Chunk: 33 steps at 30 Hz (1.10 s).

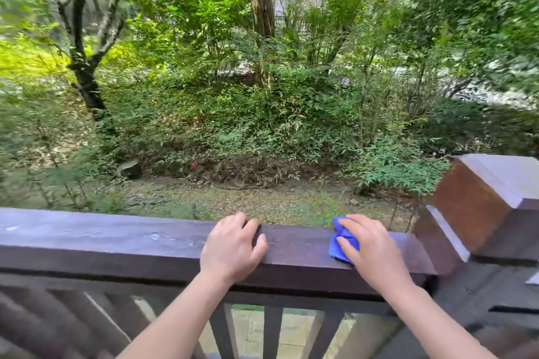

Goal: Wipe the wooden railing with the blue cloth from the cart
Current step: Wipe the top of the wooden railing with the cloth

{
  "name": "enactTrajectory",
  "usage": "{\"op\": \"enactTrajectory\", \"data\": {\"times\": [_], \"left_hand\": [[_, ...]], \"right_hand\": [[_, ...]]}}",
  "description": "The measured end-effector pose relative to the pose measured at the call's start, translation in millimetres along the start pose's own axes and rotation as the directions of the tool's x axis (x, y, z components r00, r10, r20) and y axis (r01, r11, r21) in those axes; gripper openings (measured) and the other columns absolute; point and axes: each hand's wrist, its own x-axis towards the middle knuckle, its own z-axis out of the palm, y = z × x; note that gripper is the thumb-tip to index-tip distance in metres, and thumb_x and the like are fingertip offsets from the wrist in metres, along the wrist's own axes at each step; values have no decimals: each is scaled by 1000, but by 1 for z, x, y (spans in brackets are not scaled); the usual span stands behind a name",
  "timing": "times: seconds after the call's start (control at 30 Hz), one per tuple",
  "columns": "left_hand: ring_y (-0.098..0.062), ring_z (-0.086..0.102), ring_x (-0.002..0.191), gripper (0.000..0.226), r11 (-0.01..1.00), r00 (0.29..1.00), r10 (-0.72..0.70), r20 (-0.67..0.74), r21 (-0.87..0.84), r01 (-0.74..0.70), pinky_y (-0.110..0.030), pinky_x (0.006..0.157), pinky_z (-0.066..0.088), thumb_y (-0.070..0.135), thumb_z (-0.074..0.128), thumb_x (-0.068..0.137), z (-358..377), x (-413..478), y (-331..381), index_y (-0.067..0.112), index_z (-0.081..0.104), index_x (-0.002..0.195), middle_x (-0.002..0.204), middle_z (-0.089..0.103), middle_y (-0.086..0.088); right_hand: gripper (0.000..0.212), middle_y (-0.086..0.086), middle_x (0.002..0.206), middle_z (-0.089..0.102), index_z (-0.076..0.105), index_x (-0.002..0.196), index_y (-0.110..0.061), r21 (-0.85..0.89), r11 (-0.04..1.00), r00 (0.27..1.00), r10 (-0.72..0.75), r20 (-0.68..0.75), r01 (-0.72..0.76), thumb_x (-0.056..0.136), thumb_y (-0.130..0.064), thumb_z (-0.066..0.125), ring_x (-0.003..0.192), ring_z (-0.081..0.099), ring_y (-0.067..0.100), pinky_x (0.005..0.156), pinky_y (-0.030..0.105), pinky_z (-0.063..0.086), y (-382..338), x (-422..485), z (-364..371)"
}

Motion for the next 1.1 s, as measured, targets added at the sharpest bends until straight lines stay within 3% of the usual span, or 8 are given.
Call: {"op": "enactTrajectory", "data": {"times": [0.1, 0.2, 0.3, 0.47, 0.63, 0.8, 0.97, 1.1], "left_hand": [[-26, 57, 88, 38, 1000, 1000, 12, -9, -23, -12, -41, 85, 49, 45, 40, 91, -1, 0, -1, 19, 67, 100, 93, 60, -2], [-23, 59, 95, 36, 995, 999, -6, -46, -103, 1, -39, 88, 48, 44, 44, 89, -8, 0, -4, 19, 68, 102, 100, 63, 0], [-23, 61, 98, 37, 988, 992, 6, -128, -150, -26, -38, 84, 51, 40, 50, 86, -21, -6, -24, 18, 70, 109, 104, 66, -1], [-28, 62, 101, 44, 994, 984, -106, -146, -24, 103, -42, 85, 51, 41, 45, 88, -44, -27, -114, 15, 71, 112, 107, 66, -5], [-30, 61, 103, 47, 984, 982, -169, -79, 46, 173, -44, 87, 49, 43, 41, 87, -44, -44, -169, 17, 70, 113, 110, 66, -6], [-28, 59, 102, 44, 981, 979, -182, -95, 52, 187, -43, 84, 51, 44, 41, 87, -39, -43, -171, 20, 69, 112, 108, 64, -3], [-24, 58, 100, 42, 979, 972, -200, -126, 23, 205, -40, 80, 51, 43, 42, 87, -39, -45, -170, 23, 70, 111, 105, 64, 1], [-22, 59, 99, 40, 978, 970, -204, -135, 7, 206, -39, 79, 52, 42, 43, 86, -39, -47, -171, 23, 70, 109, 103, 63, 3]], "right_hand": [[30, 6, 111, 67, 69, 107, -11, 18, 995, 992, 99, -83, -98, 79, -22, 69, 97, 57, 30, 89, 34, 41, -19, -2, 7], [34, 1, 117, 64, 67, 113, -14, 130, 978, 987, -159, -33, 162, 81, -24, 71, 103, 55, 23, 92, 32, 43, -84, -13, 24], [36, -2, 119, 63, 66, 115, -18, 190, 933, 948, -317, 32, 305, 86, -38, 55, 105, 54, 19, 93, 29, 43, -100, -3, 32], [32, 2, 114, 65, 68, 110, -15, 153, 984, 996, -94, -4, 93, 81, -29, 66, 100, 58, 26, 90, 31, 41, -107, 13, 43], [35, -1, 122, 62, 64, 117, -19, 275, 879, 902, -425, 79, 390, 85, -34, 62, 110, 54, 20, 97, 27, 40, -158, 7, 59], [36, 1, 115, 65, 66, 113, -17, 219, 958, 979, -199, 51, 184, 80, -30, 68, 102, 57, 25, 93, 27, 37, -159, 37, 67], [35, 1, 119, 64, 65, 114, -17, 267, 846, 866, -495, 72, 462, 83, -32, 64, 106, 56, 20, 94, 28, 41, -188, 20, 67], [39, 0, 115, 65, 67, 111, -17, 234, 942, 965, -258, 55, 239, 84, -40, 54, 104, 58, 24, 93, 29, 41, -180, 51, 78]]}}
